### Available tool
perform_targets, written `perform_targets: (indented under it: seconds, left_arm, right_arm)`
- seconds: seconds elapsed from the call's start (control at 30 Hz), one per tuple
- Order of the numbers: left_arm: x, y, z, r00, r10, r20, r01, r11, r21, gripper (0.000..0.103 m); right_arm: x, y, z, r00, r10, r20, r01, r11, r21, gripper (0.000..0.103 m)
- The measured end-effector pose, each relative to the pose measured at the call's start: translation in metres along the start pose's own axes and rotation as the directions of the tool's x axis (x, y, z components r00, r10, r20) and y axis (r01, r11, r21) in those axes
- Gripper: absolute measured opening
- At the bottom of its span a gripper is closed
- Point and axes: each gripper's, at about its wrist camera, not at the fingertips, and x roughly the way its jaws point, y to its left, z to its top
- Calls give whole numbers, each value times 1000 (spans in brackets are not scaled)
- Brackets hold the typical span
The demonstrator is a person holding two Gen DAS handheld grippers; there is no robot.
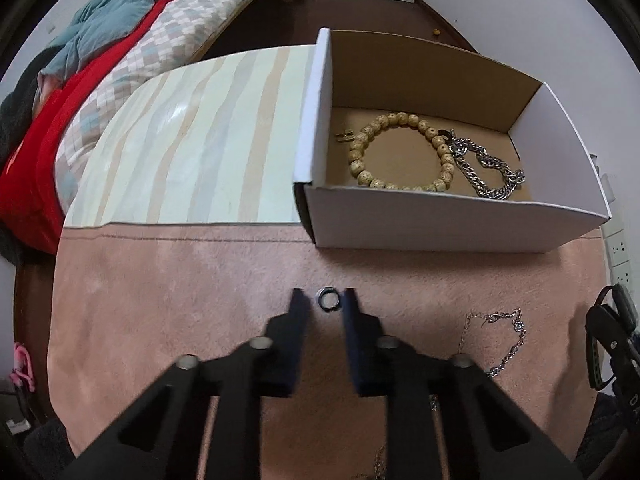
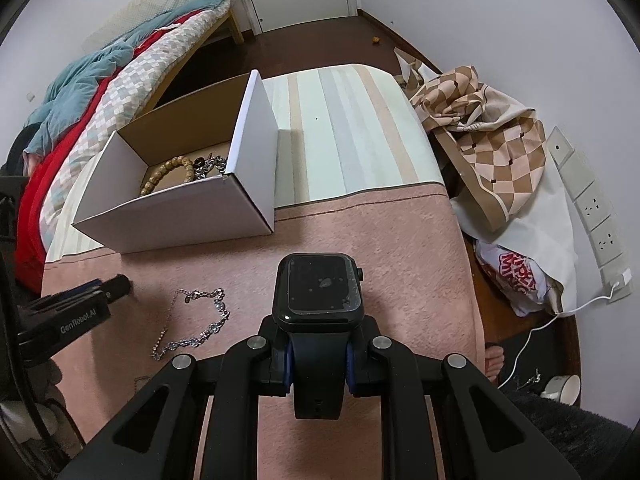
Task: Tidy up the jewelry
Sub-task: 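Grasp the black smartwatch with the right tool while the left tool grasps a small black ring, then lower the watch and ring into the white box and open both tools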
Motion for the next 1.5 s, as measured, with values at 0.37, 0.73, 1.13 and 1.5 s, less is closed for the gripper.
perform_targets:
  seconds: [0.37,0.73,1.13,1.5]
  left_arm:
    - [-20,0,-5,999,-20,46,19,1000,11,9]
    - [-98,4,39,975,-159,158,159,987,14,9]
    - [-56,3,116,980,-199,26,199,980,-24,11]
    - [-73,6,127,986,-154,57,156,987,-38,60]
  right_arm:
    - [-14,5,2,1000,1,21,-1,1000,-18,19]
    - [-57,37,47,986,147,81,-143,988,-50,19]
    - [9,72,143,978,188,-89,-198,973,-123,19]
    - [13,65,158,974,187,-128,-198,976,-85,45]
